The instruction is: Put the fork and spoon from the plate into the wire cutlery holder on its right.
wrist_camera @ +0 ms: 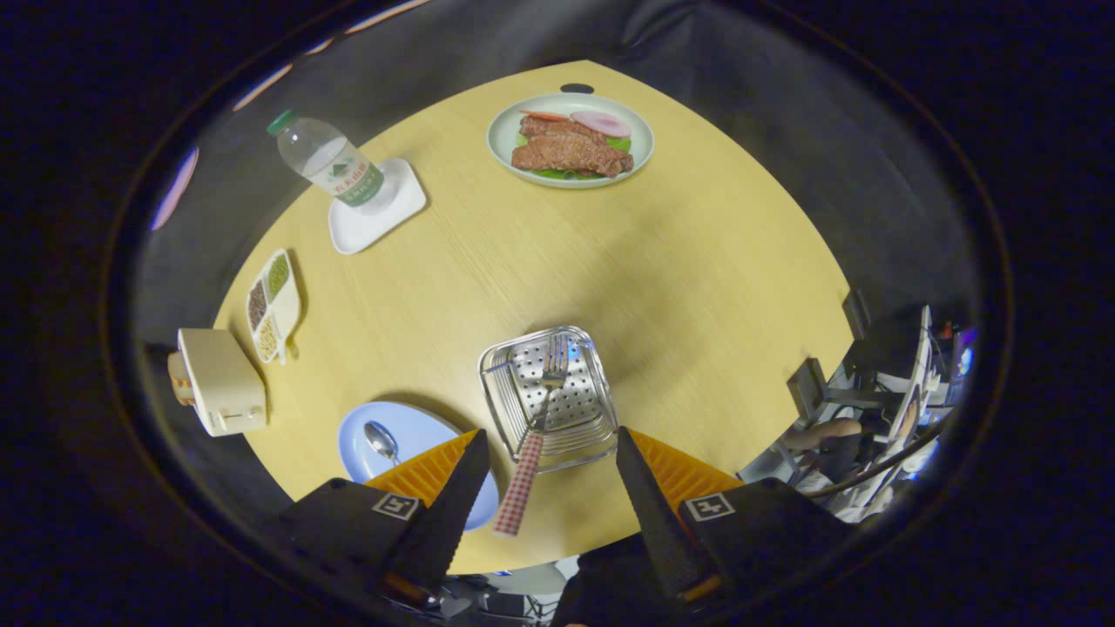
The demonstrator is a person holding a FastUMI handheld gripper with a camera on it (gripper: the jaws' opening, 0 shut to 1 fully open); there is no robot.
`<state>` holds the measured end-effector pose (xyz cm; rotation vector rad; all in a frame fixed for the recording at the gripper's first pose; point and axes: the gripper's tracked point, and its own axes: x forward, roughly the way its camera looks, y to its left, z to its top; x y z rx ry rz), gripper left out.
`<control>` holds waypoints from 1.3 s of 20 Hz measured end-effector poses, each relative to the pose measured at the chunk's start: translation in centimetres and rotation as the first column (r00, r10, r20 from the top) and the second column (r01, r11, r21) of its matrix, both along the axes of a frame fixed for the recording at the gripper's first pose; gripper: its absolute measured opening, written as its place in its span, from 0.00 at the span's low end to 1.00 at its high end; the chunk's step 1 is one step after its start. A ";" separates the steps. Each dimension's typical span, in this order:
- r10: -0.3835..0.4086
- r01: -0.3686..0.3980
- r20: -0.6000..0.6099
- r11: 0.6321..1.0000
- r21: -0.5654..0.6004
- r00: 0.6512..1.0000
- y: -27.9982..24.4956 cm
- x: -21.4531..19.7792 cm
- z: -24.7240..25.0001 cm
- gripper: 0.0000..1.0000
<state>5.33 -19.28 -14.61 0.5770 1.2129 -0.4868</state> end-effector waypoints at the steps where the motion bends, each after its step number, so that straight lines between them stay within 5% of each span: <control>1: -0.011 0.011 0.024 1.000 -0.004 1.000 0.3 0.0 0.7 0.93; 13: 0.102 -0.065 0.290 0.989 -0.133 0.952 8.7 -3.2 7.6 0.95; 20: 0.224 -0.146 0.346 0.961 -0.237 0.911 14.7 -4.5 5.7 0.98; 26: 0.291 -0.125 0.457 0.925 -0.360 0.840 17.4 -2.5 2.5 0.98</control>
